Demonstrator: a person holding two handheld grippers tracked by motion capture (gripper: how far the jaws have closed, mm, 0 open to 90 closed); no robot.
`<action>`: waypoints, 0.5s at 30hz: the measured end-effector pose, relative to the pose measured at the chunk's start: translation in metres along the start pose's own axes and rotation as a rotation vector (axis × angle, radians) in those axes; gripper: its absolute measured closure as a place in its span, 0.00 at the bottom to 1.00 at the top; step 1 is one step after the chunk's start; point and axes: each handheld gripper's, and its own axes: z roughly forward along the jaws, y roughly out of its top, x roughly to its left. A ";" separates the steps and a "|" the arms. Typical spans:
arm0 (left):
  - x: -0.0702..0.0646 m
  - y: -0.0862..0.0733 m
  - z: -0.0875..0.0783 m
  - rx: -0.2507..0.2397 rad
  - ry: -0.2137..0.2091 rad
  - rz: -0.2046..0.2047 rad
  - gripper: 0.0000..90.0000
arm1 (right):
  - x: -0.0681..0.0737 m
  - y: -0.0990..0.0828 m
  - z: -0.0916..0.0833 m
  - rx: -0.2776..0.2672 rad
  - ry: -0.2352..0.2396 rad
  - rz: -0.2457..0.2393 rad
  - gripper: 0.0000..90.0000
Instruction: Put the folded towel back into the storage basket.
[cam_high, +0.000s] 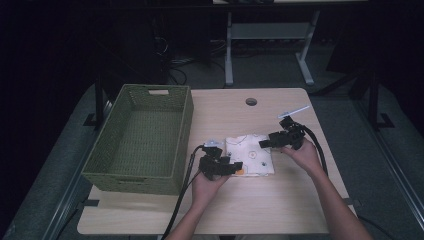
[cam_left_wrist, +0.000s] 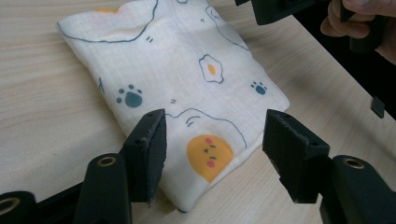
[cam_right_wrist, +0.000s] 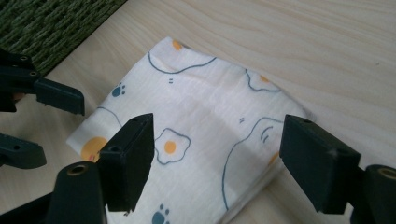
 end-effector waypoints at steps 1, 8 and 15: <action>0.001 0.000 0.000 0.000 0.000 -0.002 0.46 | 0.000 0.001 0.001 0.001 0.000 0.000 0.31; 0.005 -0.004 -0.002 0.011 0.015 -0.013 0.49 | -0.005 0.002 0.017 0.030 -0.037 0.006 0.35; 0.008 -0.004 -0.002 0.018 0.027 -0.017 0.51 | -0.010 0.002 0.020 0.007 -0.072 0.012 0.38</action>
